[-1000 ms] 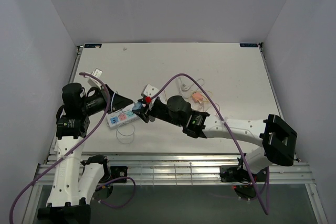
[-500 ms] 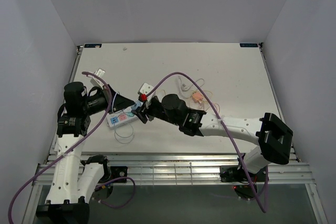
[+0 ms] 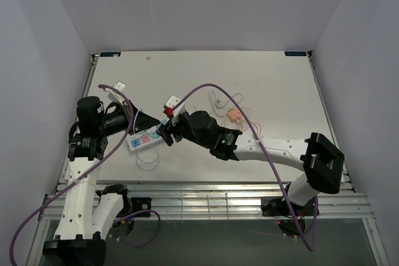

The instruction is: Insert the plug

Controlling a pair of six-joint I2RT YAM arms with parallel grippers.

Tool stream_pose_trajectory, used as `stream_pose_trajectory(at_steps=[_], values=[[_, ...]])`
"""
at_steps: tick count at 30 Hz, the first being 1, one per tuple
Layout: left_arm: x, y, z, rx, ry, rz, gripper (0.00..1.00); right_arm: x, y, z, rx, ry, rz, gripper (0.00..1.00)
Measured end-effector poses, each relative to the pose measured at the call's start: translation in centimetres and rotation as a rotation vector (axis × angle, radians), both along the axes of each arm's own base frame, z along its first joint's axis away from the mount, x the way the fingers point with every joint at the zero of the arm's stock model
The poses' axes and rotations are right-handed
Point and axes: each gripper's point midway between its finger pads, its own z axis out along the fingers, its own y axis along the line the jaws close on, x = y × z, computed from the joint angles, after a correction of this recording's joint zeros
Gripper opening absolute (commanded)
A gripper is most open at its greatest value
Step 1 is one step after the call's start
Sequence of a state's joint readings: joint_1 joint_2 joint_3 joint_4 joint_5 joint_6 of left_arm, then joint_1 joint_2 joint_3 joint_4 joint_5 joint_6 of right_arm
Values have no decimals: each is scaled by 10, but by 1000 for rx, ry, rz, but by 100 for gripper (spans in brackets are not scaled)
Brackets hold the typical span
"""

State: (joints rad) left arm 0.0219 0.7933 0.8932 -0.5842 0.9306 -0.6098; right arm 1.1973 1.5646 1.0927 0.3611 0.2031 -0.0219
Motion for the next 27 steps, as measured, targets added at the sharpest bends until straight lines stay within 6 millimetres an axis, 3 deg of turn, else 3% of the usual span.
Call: stream_pose_trajectory(at_steps=[5, 8, 13, 22, 27], values=[[4, 2, -2, 7, 11, 27, 0, 4, 10, 10, 44, 31, -16, 72], [8, 5, -3, 12, 18, 56, 0, 8, 13, 6, 60, 69, -53, 66], [12, 8, -4, 18, 26, 97, 0, 14, 14, -8, 57, 120, -117, 64], [13, 9, -4, 14, 36, 112, 0, 12, 20, -4, 56, 108, -150, 62], [14, 9, -4, 13, 39, 114, 0, 12, 26, 0, 47, 82, -158, 42]])
